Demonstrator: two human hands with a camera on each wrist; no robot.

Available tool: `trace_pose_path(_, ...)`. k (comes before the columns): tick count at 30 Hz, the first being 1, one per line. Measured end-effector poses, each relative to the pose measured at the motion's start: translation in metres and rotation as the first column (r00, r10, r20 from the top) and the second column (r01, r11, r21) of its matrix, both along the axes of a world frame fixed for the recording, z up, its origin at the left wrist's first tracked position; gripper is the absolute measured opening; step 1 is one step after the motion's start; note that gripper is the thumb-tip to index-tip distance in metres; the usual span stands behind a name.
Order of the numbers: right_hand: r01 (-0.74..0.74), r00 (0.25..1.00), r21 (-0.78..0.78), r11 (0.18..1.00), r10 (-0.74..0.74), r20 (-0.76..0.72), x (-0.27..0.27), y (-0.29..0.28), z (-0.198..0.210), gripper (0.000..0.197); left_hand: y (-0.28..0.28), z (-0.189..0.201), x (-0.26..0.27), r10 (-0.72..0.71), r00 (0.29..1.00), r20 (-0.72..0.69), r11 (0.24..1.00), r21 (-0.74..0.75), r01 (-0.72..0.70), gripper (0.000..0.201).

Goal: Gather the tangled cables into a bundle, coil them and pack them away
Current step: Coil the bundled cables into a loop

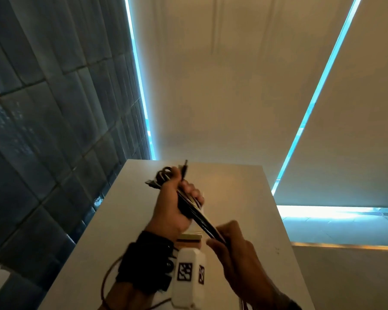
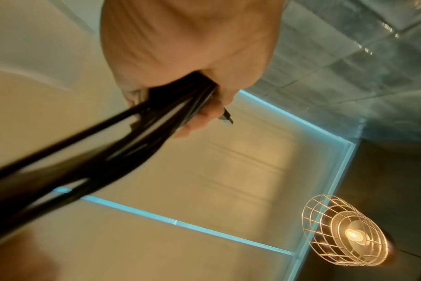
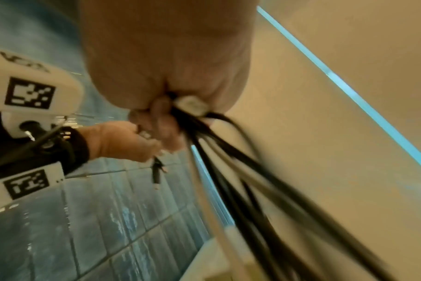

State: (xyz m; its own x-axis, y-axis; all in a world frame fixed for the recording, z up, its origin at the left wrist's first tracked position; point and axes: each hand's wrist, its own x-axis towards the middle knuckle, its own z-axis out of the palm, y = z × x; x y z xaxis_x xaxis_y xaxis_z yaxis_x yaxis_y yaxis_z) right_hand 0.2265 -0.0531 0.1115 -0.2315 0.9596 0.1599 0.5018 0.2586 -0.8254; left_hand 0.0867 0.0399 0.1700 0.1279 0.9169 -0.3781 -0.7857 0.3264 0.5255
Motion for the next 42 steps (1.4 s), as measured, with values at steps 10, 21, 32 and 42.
trace_pose_path(10,-0.251,0.889,-0.179,0.951,0.153,-0.432,0.006,0.027,0.031,0.055,-0.012,0.002,0.018,-0.062,0.991,-0.119,0.969,0.229,0.088,0.028)
trace_pose_path(21,-0.361,0.875,-0.534,0.764,0.08,-0.477,0.021,0.002,-0.009,0.048,-0.01,0.031,-0.031,-0.147,0.982,-0.119,0.977,0.134,0.163,0.044)
trace_pose_path(32,-0.25,0.968,-0.253,0.935,0.236,-0.084,0.08,0.032,0.083,0.024,-0.035,0.015,-0.023,-0.443,0.847,-0.295,0.856,0.143,0.497,0.039)
trace_pose_path(42,-0.397,0.87,-0.008,0.918,0.379,0.316,0.041,0.07,0.151,0.009,-0.054,0.022,-0.016,-0.38,0.49,-0.784,0.59,0.203,0.782,0.044)
